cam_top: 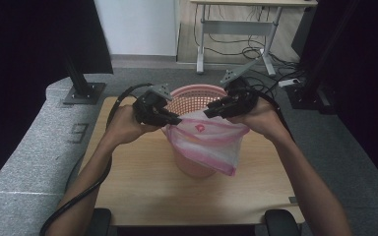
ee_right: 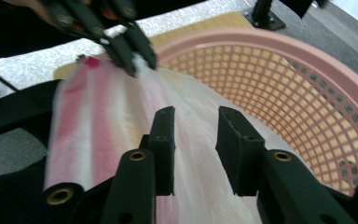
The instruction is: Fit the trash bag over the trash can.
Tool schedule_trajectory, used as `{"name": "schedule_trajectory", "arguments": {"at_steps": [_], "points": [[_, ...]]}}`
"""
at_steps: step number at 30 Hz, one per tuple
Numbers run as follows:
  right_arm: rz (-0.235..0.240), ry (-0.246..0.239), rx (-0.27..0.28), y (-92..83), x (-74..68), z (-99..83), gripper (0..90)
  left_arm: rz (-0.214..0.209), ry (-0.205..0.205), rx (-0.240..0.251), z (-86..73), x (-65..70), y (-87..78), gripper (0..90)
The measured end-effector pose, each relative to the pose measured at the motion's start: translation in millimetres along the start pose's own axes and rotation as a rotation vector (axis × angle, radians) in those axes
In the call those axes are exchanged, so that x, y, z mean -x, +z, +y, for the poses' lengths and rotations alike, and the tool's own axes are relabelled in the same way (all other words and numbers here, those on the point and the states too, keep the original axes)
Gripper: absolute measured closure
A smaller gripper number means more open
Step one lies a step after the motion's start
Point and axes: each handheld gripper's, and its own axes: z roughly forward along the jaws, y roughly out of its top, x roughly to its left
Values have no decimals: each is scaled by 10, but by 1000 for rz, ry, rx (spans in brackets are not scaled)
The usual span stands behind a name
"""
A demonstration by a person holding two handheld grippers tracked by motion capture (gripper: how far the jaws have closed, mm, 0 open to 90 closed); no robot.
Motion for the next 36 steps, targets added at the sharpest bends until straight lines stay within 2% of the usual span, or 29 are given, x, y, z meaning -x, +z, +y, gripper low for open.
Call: {"name": "schedule_trajectory", "arguments": {"at_steps": [4,9,10,12,13,14,15,16,17,19,21,25,29,33,36], "points": [[58,-52,-10,16,-174,115,612,-1,-28,0,17,-25,-5,827],[127,-107,-55,280,-375,188,535,14,-47,2,25,-51,15,827],[125,-115,-68,360,-397,186,517,17,-48,6,22,-57,18,827],[76,-122,-87,517,-418,176,525,23,-59,21,13,-71,24,827],[57,-120,-88,584,-413,169,616,32,-62,23,7,-78,27,827],[44,-125,-88,634,-408,161,746,45,-65,21,1,-86,31,828],[27,-133,-85,669,-402,155,824,66,-60,12,-7,-102,28,837],[19,-135,-87,687,-393,149,879,89,-59,7,-20,-121,23,846],[10,-142,-90,687,-385,139,888,111,-64,11,-40,-144,14,856],[-11,-148,-106,640,-350,94,889,149,-86,30,-104,-200,-26,868],[-33,-135,-117,529,-282,4,889,178,-113,36,-192,-262,-83,872],[-111,-60,-106,215,-55,-262,888,203,-167,45,-367,-383,-194,874],[-162,14,-95,-46,140,-488,887,215,-191,32,-453,-443,-235,874],[-157,50,-81,-142,218,-572,868,202,-193,23,-426,-450,-211,872],[-138,38,-70,-122,191,-538,776,198,-182,16,-365,-425,-186,866]]}}
